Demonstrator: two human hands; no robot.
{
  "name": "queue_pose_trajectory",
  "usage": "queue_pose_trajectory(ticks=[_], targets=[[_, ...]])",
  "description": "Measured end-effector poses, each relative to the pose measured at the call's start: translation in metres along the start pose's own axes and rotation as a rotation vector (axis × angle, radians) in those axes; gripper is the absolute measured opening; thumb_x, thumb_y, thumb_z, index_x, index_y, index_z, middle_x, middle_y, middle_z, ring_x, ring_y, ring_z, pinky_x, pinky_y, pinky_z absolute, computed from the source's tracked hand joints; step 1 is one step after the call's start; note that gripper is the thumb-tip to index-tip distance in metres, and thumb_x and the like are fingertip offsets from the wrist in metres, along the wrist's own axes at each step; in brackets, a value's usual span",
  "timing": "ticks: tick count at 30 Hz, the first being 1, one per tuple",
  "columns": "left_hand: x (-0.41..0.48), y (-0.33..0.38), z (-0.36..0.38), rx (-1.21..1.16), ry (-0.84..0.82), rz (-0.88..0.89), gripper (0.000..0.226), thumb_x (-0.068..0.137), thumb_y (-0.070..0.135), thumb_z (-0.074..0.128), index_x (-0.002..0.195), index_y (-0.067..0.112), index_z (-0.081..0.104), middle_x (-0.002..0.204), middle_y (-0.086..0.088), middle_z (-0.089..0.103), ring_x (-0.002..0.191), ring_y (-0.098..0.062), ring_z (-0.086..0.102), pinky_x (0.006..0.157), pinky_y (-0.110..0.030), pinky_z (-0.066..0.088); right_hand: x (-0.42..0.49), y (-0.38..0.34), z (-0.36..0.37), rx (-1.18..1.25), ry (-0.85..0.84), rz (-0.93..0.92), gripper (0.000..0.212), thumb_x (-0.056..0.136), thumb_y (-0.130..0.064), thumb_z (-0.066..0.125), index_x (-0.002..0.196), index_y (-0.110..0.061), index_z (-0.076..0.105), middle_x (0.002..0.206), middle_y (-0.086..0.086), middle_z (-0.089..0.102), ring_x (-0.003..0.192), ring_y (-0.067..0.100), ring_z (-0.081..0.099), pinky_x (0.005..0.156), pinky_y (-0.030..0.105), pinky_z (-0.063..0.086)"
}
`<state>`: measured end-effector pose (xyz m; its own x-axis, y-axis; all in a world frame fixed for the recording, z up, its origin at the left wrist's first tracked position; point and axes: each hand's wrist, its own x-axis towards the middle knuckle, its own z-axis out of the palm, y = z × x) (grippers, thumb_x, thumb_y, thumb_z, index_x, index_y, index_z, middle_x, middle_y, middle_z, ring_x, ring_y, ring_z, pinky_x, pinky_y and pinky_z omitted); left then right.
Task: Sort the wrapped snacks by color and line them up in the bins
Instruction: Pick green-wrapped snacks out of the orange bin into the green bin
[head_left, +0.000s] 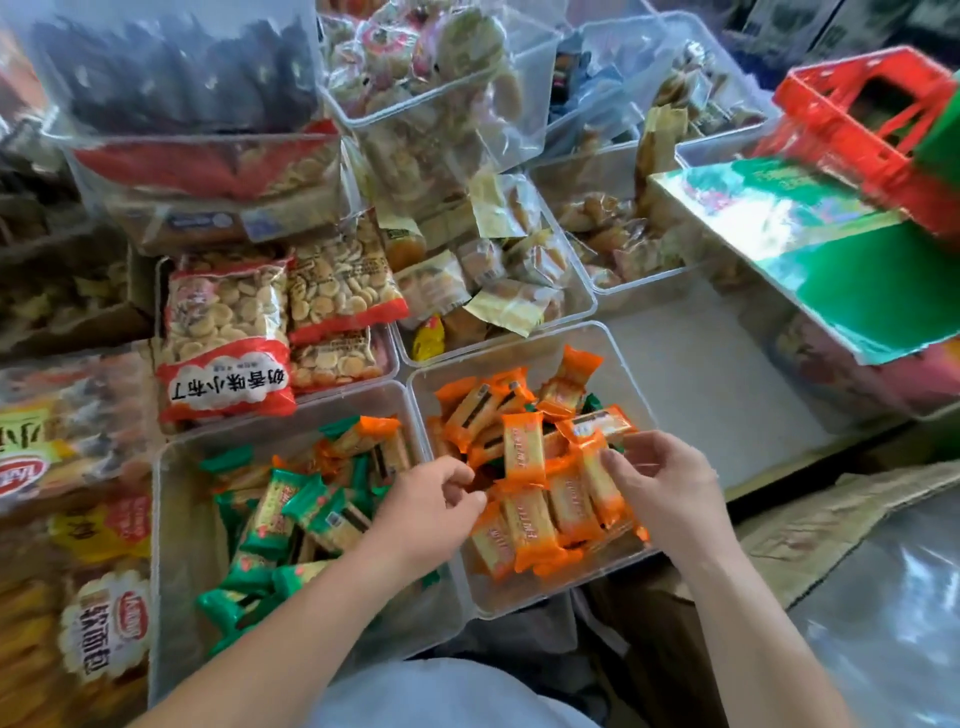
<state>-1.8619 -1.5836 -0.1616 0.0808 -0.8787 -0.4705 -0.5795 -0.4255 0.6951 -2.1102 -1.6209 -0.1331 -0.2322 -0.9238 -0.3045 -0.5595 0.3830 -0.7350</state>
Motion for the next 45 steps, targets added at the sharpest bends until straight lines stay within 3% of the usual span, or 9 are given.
queue_pose_trajectory(ticks=[8, 12, 16, 21, 27, 34, 37, 40, 45], targets=[[0.004, -0.044, -0.023, 0.020, 0.122, 0.026, 0.024, 0.098, 0.030, 0.068, 0.122, 0.028, 0.069, 0.106, 0.016, 0.066, 0.094, -0.003, 0.063, 0.087, -0.029, 0.055, -0.008, -0.042, 0.069, -0.032, -0.282, -0.245, 0.014, 0.095, -0.030, 0.074, 0.109, -0.033, 0.074, 0.095, -0.020, 0.072, 0.092, -0.011, 0.063, 0.075, 0.009, 0.050], [-0.002, -0.085, -0.046, 0.078, 0.269, -0.010, 0.025, 0.097, 0.025, 0.068, 0.121, 0.021, 0.070, 0.116, 0.010, 0.061, 0.108, -0.013, 0.061, 0.090, -0.029, 0.049, -0.020, -0.077, 0.128, -0.151, -0.496, -0.409, 0.033, 0.096, -0.025, 0.072, 0.129, -0.024, 0.069, 0.119, -0.012, 0.068, 0.113, 0.005, 0.064, 0.098, 0.029, 0.057], [-0.006, -0.122, -0.076, 0.216, 0.365, -0.059, 0.024, 0.092, 0.019, 0.074, 0.115, 0.014, 0.074, 0.120, 0.000, 0.067, 0.116, -0.023, 0.060, 0.101, -0.036, 0.050, -0.010, -0.113, 0.170, -0.389, -0.491, -0.655, 0.041, 0.096, -0.020, 0.068, 0.138, -0.023, 0.063, 0.136, -0.005, 0.063, 0.125, 0.018, 0.058, 0.101, 0.037, 0.054], [-0.031, -0.149, -0.100, 0.201, 0.173, -0.238, 0.053, 0.101, 0.026, 0.064, 0.152, 0.024, 0.052, 0.165, 0.005, 0.036, 0.152, -0.021, 0.035, 0.123, -0.033, 0.031, 0.020, -0.124, 0.217, -0.711, -0.578, -0.645, 0.055, 0.092, -0.013, 0.065, 0.145, -0.019, 0.055, 0.144, 0.003, 0.060, 0.126, 0.028, 0.061, 0.096, 0.038, 0.056], [-0.062, -0.169, -0.104, 0.142, 0.113, -0.265, 0.053, 0.105, 0.028, 0.058, 0.157, 0.026, 0.044, 0.167, 0.010, 0.034, 0.152, -0.013, 0.034, 0.119, -0.024, 0.028, 0.019, -0.123, 0.251, -0.910, -0.527, -0.671, 0.039, 0.092, -0.019, 0.065, 0.131, -0.019, 0.063, 0.127, 0.002, 0.063, 0.121, 0.026, 0.057, 0.085, 0.038, 0.056], [-0.056, -0.165, -0.109, 0.193, 0.301, -0.133, 0.025, 0.100, 0.023, 0.063, 0.123, 0.019, 0.070, 0.130, 0.009, 0.063, 0.123, -0.016, 0.061, 0.101, -0.030, 0.052, -0.001, -0.122, 0.209, -0.372, -0.276, -0.520, 0.014, 0.086, -0.035, 0.070, 0.096, -0.028, 0.065, 0.097, -0.008, 0.061, 0.088, 0.016, 0.057, 0.071, 0.035, 0.049], [-0.024, -0.144, -0.115, 0.136, 0.364, -0.038, 0.029, 0.103, 0.024, 0.060, 0.131, 0.020, 0.069, 0.145, 0.008, 0.058, 0.136, -0.011, 0.051, 0.114, -0.026, 0.040, -0.006, -0.116, 0.189, -0.213, -0.195, -0.480, 0.019, 0.088, -0.030, 0.075, 0.103, -0.021, 0.068, 0.099, -0.004, 0.063, 0.090, 0.016, 0.058, 0.074, 0.029, 0.046], [0.021, -0.134, -0.118, 0.362, 0.244, -0.085, 0.040, 0.104, 0.028, 0.057, 0.144, 0.022, 0.058, 0.159, 0.002, 0.045, 0.149, -0.022, 0.035, 0.127, -0.042, 0.026, -0.009, -0.111, 0.188, -0.178, -0.213, -0.441, 0.021, 0.090, -0.025, 0.077, 0.108, -0.016, 0.072, 0.099, -0.004, 0.065, 0.088, 0.010, 0.060, 0.078, 0.021, 0.050], [0.038, -0.146, -0.133, 0.579, 0.100, -0.171, 0.071, 0.091, 0.006, 0.059, 0.158, 0.021, 0.039, 0.158, 0.000, 0.044, 0.147, -0.023, 0.034, 0.121, -0.044, 0.032, -0.015, -0.111, 0.192, -0.175, -0.277, -0.471, 0.017, 0.092, -0.023, 0.077, 0.108, -0.020, 0.074, 0.095, -0.012, 0.062, 0.089, -0.004, 0.059, 0.073, 0.006, 0.044]])
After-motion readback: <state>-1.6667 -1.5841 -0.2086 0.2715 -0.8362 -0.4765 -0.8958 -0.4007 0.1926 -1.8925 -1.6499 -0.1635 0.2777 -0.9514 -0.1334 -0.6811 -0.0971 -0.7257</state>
